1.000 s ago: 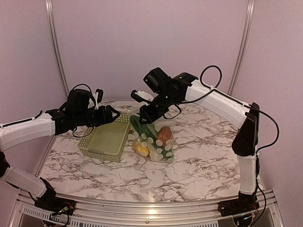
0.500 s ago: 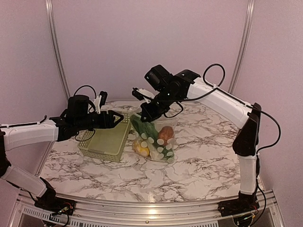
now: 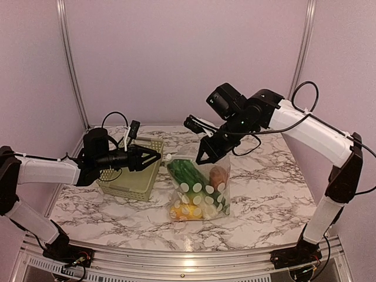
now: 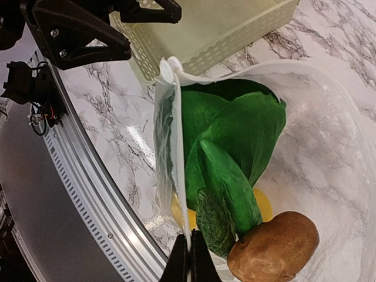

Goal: Place the food in the zip-top bag and seal the zipper
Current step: Hold the zipper food storage bag at the center of the board.

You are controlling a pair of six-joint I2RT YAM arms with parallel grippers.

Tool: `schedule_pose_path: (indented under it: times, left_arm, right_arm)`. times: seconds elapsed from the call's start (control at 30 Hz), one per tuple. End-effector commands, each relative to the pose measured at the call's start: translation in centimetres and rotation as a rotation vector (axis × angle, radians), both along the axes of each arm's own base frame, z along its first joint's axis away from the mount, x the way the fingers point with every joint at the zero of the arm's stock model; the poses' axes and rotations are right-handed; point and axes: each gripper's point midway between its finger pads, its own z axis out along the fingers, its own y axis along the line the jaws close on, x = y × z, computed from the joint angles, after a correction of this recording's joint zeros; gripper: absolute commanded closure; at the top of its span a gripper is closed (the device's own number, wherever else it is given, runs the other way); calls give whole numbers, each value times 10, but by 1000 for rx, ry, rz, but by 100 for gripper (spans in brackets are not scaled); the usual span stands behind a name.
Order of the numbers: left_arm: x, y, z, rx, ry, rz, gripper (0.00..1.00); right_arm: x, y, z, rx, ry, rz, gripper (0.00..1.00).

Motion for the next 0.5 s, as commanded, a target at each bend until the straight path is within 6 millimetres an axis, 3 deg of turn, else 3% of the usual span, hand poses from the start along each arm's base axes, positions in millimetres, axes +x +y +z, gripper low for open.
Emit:
schedule_pose_path:
  times: [0.0, 0.1, 0.27, 0.47]
  left_arm:
    - [-13, -13, 20, -92, -39, -116, 39]
    - [-12, -15, 11, -72, -8, -119, 40]
    - [-11, -18, 2, -54, 15, -127, 44]
    - [-21, -22, -10, -34, 14, -166, 40]
  right_arm:
    - [-1, 2, -7, -12, -11, 20, 100]
    - [6, 9, -16, -23, -6, 14, 100]
    - [17, 18, -11, -11, -24, 3, 100]
    - [22, 17, -20, -50, -32, -4, 100]
